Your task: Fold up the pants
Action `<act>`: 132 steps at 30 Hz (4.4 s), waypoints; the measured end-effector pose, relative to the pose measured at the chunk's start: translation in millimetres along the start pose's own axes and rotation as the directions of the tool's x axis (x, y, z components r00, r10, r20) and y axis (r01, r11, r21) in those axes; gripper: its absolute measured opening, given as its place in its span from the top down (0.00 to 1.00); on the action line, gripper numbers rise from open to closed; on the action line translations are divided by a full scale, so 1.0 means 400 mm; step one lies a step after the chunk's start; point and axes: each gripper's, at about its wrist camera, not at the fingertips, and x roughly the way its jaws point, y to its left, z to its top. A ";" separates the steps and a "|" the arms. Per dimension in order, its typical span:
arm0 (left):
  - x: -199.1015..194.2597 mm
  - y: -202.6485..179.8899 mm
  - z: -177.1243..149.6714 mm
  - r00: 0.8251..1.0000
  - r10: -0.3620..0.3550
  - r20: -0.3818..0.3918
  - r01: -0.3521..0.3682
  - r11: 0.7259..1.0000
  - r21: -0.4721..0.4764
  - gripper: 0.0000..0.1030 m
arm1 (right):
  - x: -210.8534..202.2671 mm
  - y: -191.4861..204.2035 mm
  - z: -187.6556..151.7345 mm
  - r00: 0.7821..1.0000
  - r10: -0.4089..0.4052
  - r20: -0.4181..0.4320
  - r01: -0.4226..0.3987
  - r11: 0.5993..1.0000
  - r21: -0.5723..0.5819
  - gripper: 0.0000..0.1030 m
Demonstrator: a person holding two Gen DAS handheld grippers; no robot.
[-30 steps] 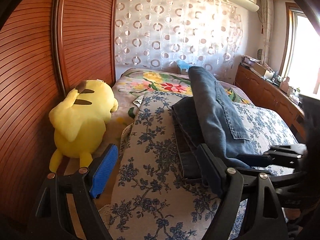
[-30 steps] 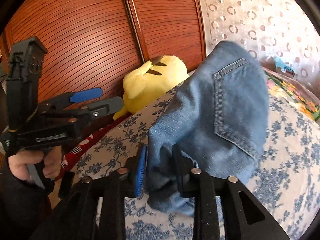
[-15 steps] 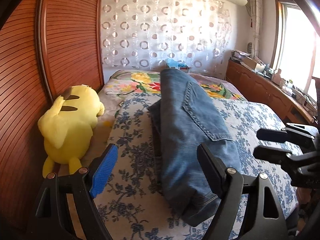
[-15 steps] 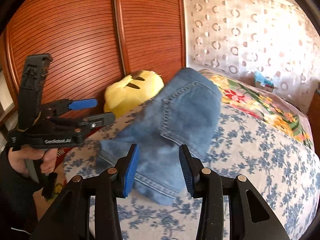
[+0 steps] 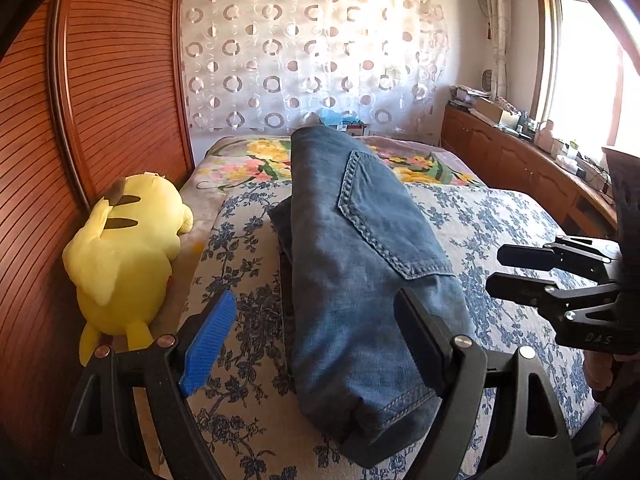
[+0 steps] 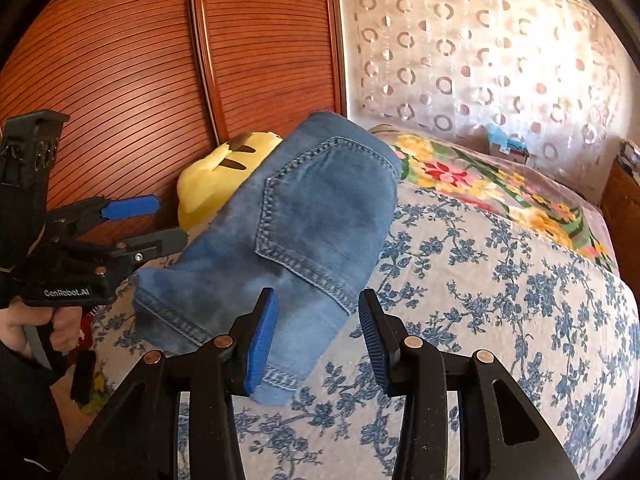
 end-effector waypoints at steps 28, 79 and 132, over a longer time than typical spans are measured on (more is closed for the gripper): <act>0.244 0.047 0.247 0.994 -0.074 -0.086 0.075 0.997 0.008 0.39 | 0.201 -0.159 0.224 0.995 0.065 -0.070 -0.067 0.998 -0.021 0.51; 0.223 0.126 0.101 0.980 -0.044 -0.195 0.029 0.996 -0.080 0.28 | 0.464 -0.274 0.253 0.941 0.299 -0.160 -0.259 0.937 0.233 0.52; 0.179 0.035 0.062 0.944 -0.280 -0.175 0.254 0.955 -0.154 0.91 | 0.391 -0.326 0.258 0.986 0.165 -0.035 -0.159 0.979 0.130 0.80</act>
